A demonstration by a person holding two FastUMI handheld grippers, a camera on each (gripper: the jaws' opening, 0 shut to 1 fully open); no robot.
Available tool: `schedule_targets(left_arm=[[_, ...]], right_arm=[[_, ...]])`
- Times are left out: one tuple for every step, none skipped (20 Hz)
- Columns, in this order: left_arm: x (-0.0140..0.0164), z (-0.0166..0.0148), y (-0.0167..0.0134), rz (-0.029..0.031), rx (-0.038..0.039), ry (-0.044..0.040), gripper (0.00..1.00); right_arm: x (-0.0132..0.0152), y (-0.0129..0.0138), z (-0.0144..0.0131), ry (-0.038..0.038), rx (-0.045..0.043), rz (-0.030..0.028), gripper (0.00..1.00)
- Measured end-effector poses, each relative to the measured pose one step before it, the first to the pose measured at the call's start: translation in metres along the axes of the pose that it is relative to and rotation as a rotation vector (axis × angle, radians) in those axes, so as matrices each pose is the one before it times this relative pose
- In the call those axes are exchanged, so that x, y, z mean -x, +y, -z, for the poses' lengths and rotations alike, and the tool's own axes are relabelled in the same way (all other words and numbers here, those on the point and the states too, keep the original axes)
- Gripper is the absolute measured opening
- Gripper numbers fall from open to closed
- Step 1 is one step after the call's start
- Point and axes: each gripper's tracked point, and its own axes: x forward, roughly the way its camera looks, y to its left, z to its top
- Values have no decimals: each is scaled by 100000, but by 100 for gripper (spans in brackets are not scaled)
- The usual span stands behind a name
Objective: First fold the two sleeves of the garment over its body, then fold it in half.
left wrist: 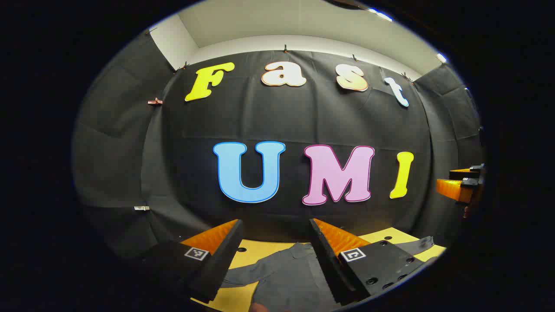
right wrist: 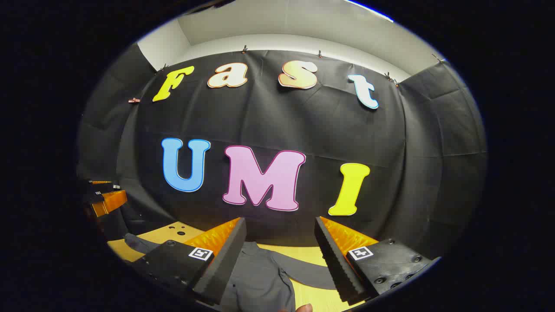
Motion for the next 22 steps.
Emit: schedule_targets(left_arm=[[-146, 13, -139, 178, -46, 244, 94], [-121, 169, -69, 36, 5, 190, 94], [-161, -93, -144, 193, -52, 281, 94], [-107, 216, -75, 131, -124, 222, 94], [-129, -23, -29, 191, -150, 66, 94], [-80, 90, -88, 192, -207, -174, 94], [-82, -180, -79, 93, -316, -98, 94], [-73, 157, -91, 199, -329, -41, 94], [-55, -71, -126, 88, -316, 15, 94], [-42, 132, -80, 201, -109, 23, 94], [-13, -72, -184, 322, -81, -57, 94], [31, 66, -75, 66, -85, -73, 94], [10, -67, -75, 210, -94, 36, 94], [85, 242, -160, 10, -103, 87, 94], [-16, -81, -20, 89, 111, 175, 94], [-84, 252, -125, 96, 135, 320, 94], [-142, 121, -149, 215, 127, 390, 94], [-12, 148, -141, 205, 83, 211, 94], [-52, 70, -216, 315, 60, 268, 94], [-121, 324, -240, 416, 20, 400, 94], [-168, 68, -357, 528, -98, 522, 94], [-210, 318, -334, 480, -168, 402, 94]], right_arm=[[-42, 7, 29, -47, -602, -340, 97], [-85, -103, 134, 55, -407, 67, 97], [-69, -22, 106, 324, -225, 2, 97], [-132, 69, 185, 287, 20, -27, 97], [-40, -45, 65, 156, 96, -60, 97], [30, 5, 85, 52, 43, -41, 97], [-13, 39, -16, 168, -50, -150, 97], [5, -32, 59, 26, -24, -12, 97], [34, -31, 38, 201, 106, 63, 97], [-31, -109, 119, 165, -22, 62, 97], [-14, -5, 37, 224, -140, -1, 97], [35, -101, 104, 224, -228, -9, 97], [-20, -48, 56, 240, -12, 181, 97], [52, -196, 185, 185, 88, 243, 97], [-82, -286, 91, 346, 0, 597, 97], [-112, -487, 375, 575, -111, 916, 92], [-292, -1191, 771, 1714, 12, 2408, 97], [-377, -934, 779, 1856, 69, 1277, 97], [-669, -1513, 1365, 2821, 894, 2035, 97], [-683, -2004, 1690, 3551, 1191, 2798, 98], [-756, -2226, 1812, 3350, 845, 2719, 97], [-957, -2155, 1718, 3485, 438, 3181, 98]])
